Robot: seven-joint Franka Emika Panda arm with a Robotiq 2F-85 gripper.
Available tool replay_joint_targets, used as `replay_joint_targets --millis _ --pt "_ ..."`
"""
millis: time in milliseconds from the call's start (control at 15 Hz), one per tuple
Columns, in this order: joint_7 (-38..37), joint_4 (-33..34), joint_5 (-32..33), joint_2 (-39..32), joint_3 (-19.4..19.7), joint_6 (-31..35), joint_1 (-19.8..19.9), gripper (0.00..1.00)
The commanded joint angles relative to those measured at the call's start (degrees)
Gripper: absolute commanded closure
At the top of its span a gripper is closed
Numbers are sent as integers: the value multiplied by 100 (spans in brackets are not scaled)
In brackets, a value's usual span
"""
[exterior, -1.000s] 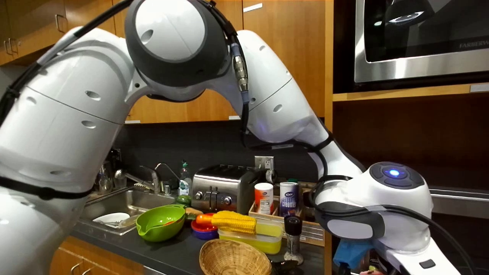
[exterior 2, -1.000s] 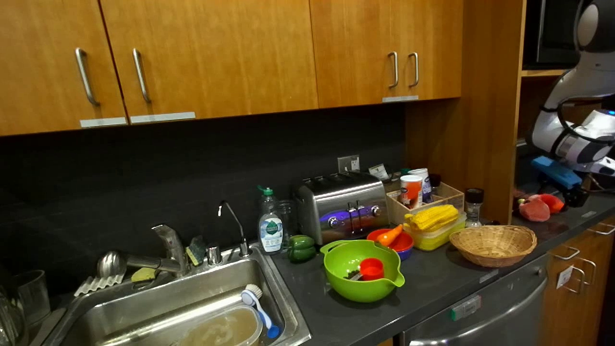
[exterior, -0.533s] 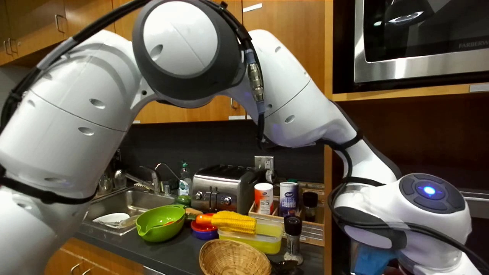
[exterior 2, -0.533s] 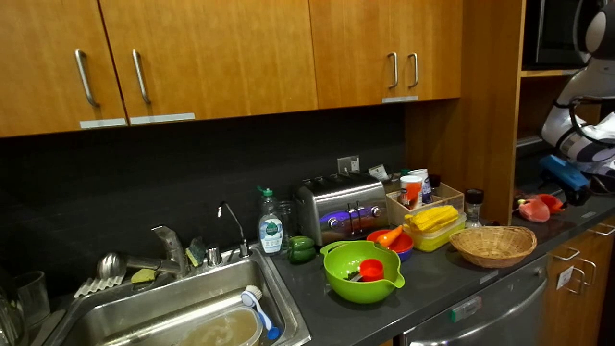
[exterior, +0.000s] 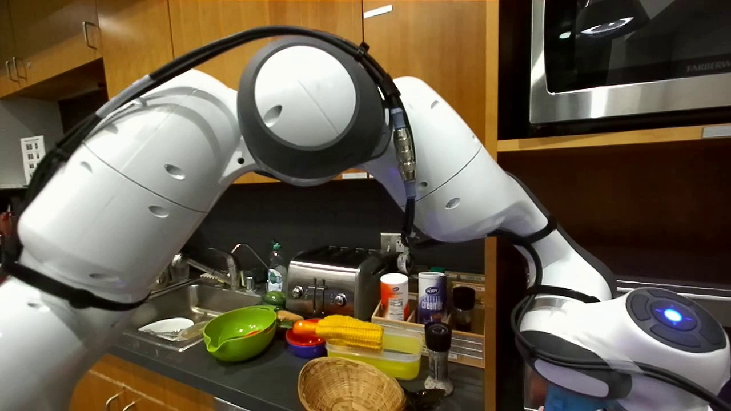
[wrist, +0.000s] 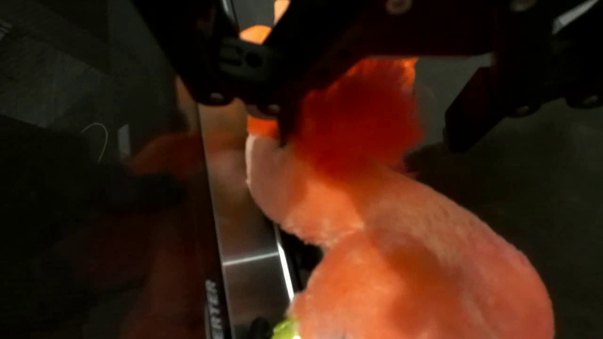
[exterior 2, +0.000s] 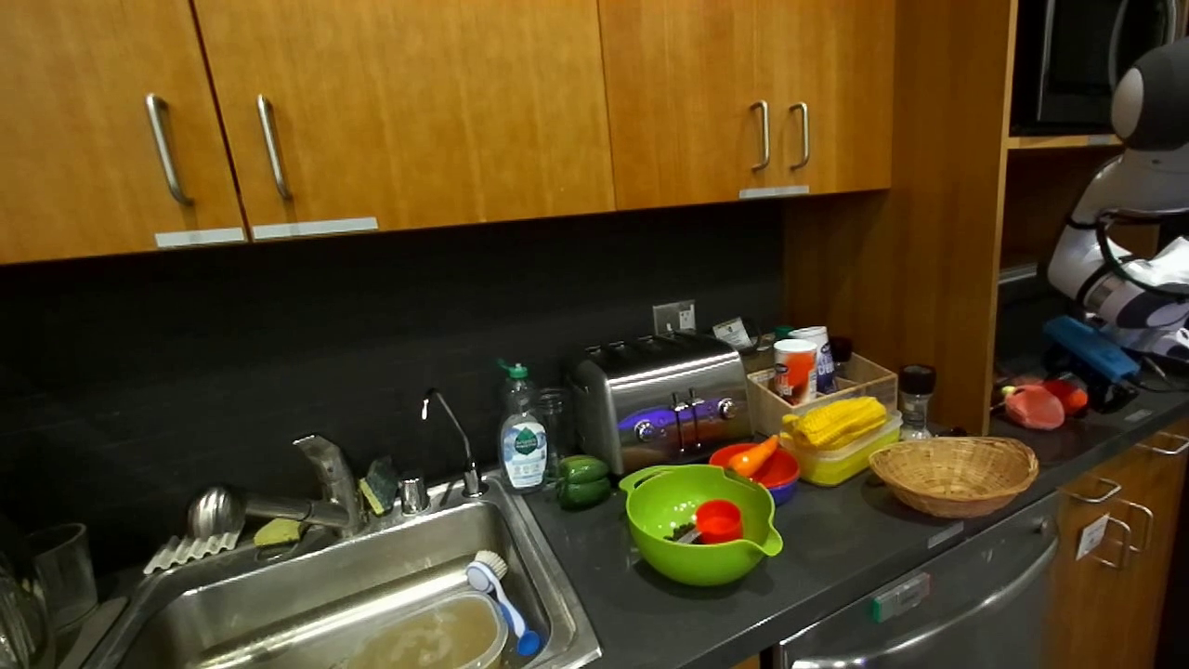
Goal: Pick up the flamingo plush toy into the weaved basket
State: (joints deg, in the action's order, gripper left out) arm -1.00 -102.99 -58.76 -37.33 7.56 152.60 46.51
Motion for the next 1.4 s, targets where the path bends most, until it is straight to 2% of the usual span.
replay_joint_targets --millis 0,200,333,533,733,1000,1333 --pt "-118 239 13 -190 192 -142 -150 53" --pt "-44 303 -54 -193 198 -132 -154 76" --pt "20 272 -112 -162 179 -102 -135 88" --pt "-19 148 -43 -22 262 -145 -137 95" --pt "-235 -111 323 237 593 -331 -188 94" --pt "-733 -503 1437 675 1224 -1026 -258 95" --pt "-1072 -1027 2592 1264 1659 -1153 -311 96"
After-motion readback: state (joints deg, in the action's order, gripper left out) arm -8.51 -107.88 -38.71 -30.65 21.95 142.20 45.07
